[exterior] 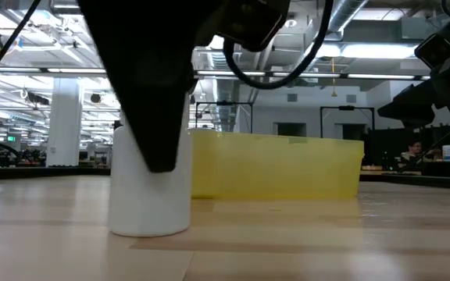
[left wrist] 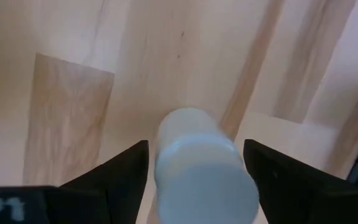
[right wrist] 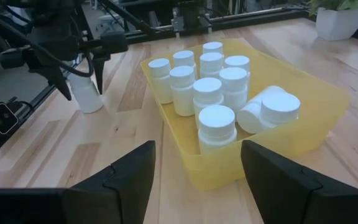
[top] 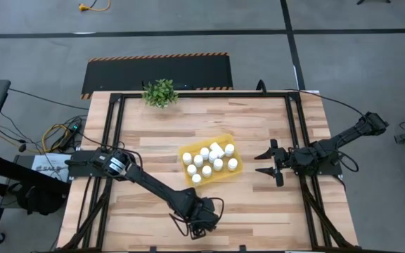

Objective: Pick and place pill bottles into a basket
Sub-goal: Put the white pill bottle into the yellow bin

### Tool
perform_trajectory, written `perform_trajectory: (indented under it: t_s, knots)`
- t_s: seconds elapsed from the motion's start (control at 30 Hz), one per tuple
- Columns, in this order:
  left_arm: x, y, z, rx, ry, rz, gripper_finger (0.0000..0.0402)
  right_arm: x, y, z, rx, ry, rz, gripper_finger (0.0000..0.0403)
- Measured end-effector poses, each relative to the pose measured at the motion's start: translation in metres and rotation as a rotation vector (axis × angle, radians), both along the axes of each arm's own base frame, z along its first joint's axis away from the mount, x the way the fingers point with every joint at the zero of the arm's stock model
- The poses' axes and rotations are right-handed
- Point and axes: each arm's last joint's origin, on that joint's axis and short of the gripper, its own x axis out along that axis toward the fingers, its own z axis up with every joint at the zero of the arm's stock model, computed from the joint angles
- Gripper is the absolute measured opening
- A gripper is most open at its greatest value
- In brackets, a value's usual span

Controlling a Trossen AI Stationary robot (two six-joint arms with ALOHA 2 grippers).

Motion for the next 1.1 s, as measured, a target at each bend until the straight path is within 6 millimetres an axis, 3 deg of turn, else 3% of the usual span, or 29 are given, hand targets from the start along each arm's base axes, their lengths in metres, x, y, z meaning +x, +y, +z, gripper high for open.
perform_trajectory:
  t_s: [0.17,0.5,0.77,0.9,1.1]
  knots:
    - [0.000,0.000,0.000,-0.001,0.001,0.007,0.0238,0.000,0.000,0.000,0.000,0.000,0.000,0.0230]
    - [0.000,0.000,0.000,-0.008,0.000,0.007,0.0169,0.000,0.000,0.000,0.000,0.000,0.000,0.0230]
    - [0.004,-0.002,0.001,-0.048,-0.032,0.007,0.0190,0.000,0.000,0.000,0.000,0.000,0.000,0.0230]
    - [0.008,-0.003,0.003,-0.067,-0.065,0.009,0.0182,0.000,0.000,0.000,0.000,0.000,0.000,0.0230]
    - [0.019,0.004,0.022,-0.080,-0.123,-0.020,0.0167,0.000,0.000,0.000,0.000,0.000,0.000,0.0230]
